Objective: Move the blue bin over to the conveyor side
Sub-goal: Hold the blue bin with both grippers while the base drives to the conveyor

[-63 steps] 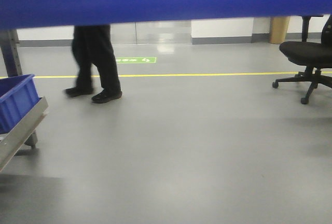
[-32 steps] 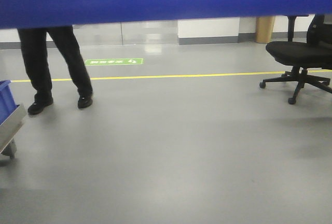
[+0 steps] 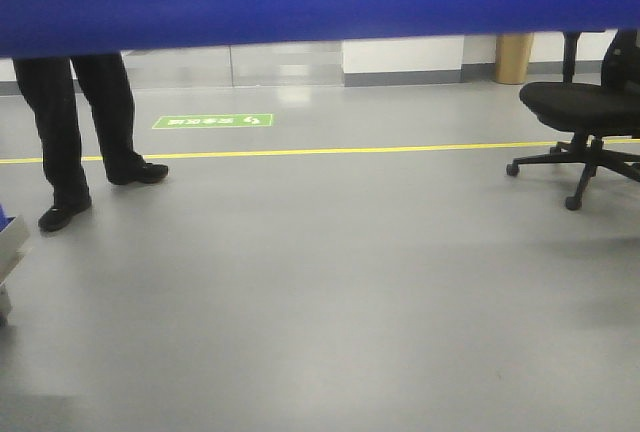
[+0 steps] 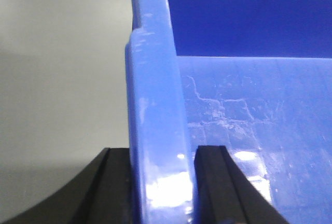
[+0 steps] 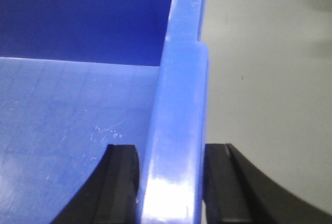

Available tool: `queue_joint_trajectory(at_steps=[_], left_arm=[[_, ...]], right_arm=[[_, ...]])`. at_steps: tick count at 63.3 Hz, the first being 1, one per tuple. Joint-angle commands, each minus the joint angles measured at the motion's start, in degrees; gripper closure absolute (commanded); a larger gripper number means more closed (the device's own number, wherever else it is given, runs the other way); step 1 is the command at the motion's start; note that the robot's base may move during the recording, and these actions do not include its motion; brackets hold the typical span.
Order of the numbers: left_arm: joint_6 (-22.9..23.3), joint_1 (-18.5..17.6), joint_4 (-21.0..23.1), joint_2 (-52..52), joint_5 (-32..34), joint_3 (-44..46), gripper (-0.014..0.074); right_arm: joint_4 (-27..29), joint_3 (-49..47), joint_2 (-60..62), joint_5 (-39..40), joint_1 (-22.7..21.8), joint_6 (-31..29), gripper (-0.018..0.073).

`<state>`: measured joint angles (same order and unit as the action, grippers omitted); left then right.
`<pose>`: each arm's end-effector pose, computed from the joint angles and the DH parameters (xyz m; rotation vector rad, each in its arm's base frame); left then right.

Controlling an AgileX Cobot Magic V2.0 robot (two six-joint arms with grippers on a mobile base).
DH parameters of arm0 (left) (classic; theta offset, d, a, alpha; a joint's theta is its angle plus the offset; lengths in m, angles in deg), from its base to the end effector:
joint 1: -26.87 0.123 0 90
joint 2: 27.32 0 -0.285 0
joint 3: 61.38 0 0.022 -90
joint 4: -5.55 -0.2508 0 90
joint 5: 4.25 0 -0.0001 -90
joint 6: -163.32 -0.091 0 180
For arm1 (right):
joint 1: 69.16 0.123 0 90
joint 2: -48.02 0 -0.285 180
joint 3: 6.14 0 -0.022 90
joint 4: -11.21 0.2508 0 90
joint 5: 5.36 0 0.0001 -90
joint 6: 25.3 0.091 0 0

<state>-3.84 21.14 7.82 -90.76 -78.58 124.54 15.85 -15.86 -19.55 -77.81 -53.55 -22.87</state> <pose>0.1390 -0.0174 0.4704 -0.1359 2.3060 -0.2155 0.1532 0.0501 0.4798 -0.2751 2.2681 0.2658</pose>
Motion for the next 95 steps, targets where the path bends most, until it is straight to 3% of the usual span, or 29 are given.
queue_joint_trajectory(at_steps=[1, 95], left_arm=[[-0.75, -0.29, 0.78, 1.07, 4.37, 0.9, 0.0606], [-0.75, -0.29, 0.78, 1.07, 4.37, 0.9, 0.0606]], right_arm=[[-0.04, -0.88, 0.99, 5.65, 0.08, -0.93, 0.0638], [-0.04, -0.88, 0.99, 6.1, 0.08, -0.93, 0.0638]])
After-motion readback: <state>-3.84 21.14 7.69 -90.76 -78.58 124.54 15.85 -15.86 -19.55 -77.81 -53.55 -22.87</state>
